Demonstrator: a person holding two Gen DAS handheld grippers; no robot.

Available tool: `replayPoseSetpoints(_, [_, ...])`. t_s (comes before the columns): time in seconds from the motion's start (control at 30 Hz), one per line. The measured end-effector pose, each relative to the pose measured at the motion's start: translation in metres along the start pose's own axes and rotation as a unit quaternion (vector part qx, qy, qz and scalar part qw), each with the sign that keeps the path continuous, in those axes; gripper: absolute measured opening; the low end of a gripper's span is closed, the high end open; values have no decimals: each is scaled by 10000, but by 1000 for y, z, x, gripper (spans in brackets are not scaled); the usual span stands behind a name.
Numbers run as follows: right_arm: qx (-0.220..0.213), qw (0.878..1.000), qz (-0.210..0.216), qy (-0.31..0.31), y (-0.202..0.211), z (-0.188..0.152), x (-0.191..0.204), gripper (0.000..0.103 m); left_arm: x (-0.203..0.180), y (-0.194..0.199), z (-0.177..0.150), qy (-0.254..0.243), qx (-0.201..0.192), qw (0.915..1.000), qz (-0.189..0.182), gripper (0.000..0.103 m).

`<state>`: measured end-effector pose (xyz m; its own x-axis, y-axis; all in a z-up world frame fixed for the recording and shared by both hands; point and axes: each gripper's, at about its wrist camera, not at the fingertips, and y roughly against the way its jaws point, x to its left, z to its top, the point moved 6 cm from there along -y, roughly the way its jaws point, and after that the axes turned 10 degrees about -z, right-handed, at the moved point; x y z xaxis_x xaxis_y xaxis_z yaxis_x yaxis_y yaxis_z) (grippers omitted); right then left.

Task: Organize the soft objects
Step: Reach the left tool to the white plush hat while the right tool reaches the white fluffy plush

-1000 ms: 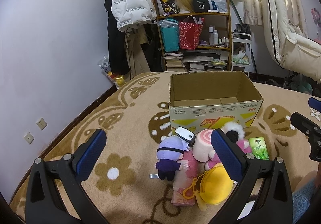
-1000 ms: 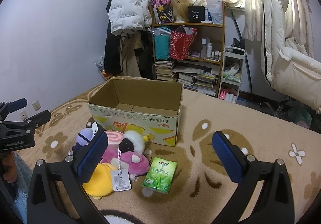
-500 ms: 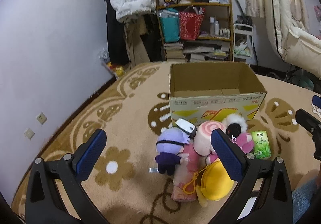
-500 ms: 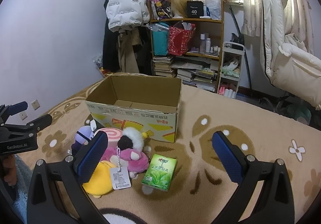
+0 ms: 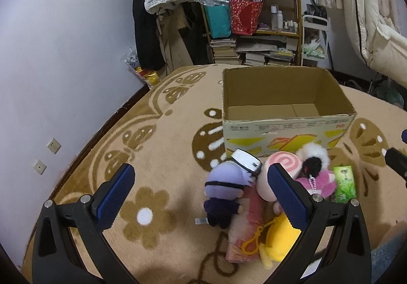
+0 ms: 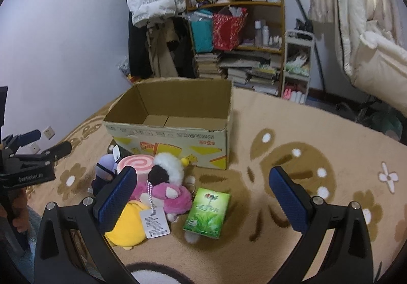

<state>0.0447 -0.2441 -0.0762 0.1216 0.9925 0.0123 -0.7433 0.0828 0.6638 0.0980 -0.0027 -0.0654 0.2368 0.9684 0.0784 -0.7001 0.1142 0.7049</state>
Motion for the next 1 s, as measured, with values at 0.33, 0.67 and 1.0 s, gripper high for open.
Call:
replayPoseSetpoints(0.33, [317,9989,304,162,-45,11,22,103,7,-45,17,-22,320,9995,-65,103])
replayPoseSetpoints(0.67, [634,9957,674,72,-97,21,44,103,4,-109,17,3,805,9962,-318,103])
replayPoseSetpoints(1.0, [1063,9917,711,125,-132,8,55,101,-11,-148,-4,-96,1251,9902,-609,103])
